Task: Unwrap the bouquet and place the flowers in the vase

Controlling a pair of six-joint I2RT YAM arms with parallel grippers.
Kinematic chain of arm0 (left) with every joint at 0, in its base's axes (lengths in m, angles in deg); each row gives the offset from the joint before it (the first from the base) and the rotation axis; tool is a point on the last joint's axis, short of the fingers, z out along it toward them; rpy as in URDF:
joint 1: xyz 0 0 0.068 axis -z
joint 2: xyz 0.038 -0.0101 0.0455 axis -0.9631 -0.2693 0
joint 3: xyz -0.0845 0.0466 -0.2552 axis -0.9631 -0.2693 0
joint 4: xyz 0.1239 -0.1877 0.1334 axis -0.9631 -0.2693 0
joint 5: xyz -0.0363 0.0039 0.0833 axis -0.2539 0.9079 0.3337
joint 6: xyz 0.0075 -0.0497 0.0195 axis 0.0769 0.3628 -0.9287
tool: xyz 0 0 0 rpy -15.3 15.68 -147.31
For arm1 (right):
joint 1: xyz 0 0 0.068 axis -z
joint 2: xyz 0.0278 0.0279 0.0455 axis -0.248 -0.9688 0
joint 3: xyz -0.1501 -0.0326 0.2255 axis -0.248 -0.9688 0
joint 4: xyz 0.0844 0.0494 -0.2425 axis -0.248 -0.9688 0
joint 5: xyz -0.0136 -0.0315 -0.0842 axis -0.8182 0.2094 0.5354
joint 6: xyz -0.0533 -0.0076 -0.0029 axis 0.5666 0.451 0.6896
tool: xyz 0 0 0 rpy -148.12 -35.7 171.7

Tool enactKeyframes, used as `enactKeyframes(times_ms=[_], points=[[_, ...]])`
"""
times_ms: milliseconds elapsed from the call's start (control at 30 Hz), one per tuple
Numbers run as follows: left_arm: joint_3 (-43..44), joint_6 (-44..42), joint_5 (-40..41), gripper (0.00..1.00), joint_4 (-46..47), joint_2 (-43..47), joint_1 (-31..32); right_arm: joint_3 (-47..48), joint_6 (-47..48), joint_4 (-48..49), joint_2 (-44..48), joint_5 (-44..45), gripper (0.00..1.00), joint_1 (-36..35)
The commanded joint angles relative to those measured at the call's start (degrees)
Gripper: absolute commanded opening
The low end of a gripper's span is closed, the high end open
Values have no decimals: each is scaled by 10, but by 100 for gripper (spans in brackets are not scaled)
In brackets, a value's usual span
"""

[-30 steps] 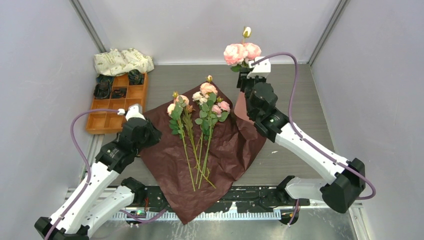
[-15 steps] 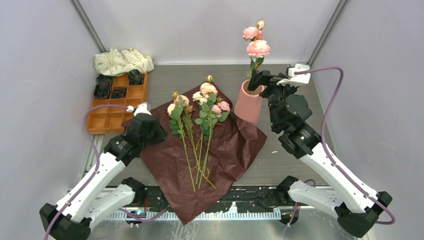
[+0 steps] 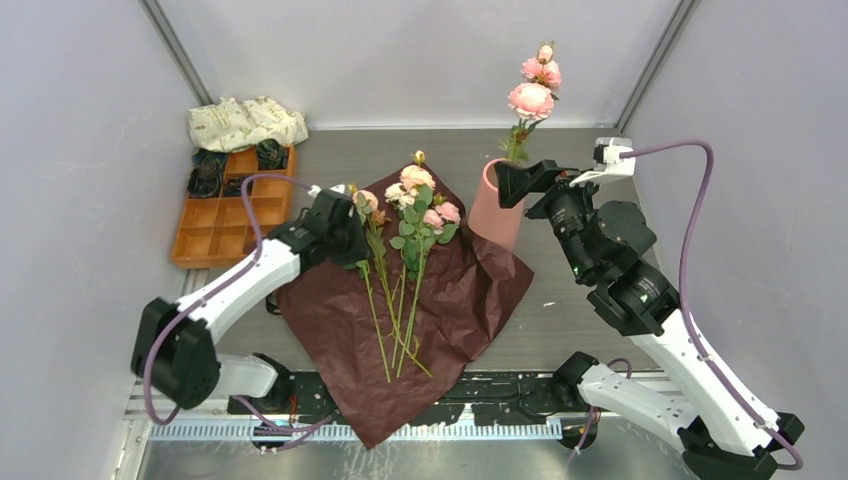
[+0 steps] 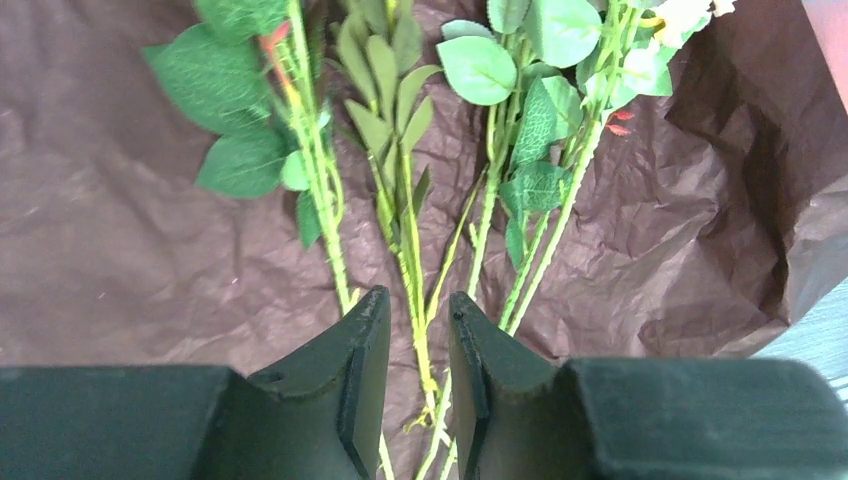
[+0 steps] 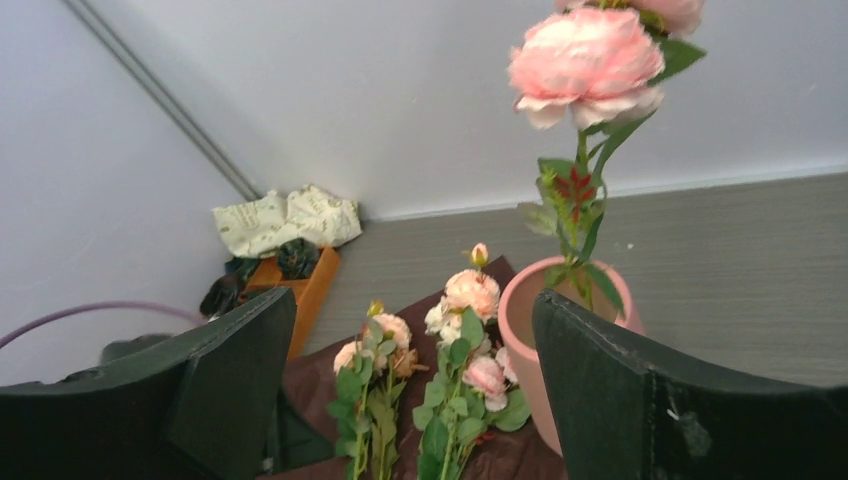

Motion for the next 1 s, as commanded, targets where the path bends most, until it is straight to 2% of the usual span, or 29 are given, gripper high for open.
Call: enactKeyframes(times_ms=[0,233,433,533,633,800,967], points=[[61,-16,-20,29,62,-75,27,16,-54,-50,9,-42,91,1],[190,-42,61,28,29,-226,81,-7,-75,-76,16,-61,80,0],[261,-47,91,30,24,-319,96,-31,-88,-77,31,-68,80,0],[298,-51,105,37,7,-363,102,-36,-88,-78,35,-76,81,0],[326,-59,126,42,1,-383,112,-43,-88,-78,44,-81,82,1],[357,-61,135,43,-13,-400,118,-54,-89,-82,58,-78,82,1],[354,-54,153,43,-22,-380,133,-59,-90,-87,67,-74,82,1]])
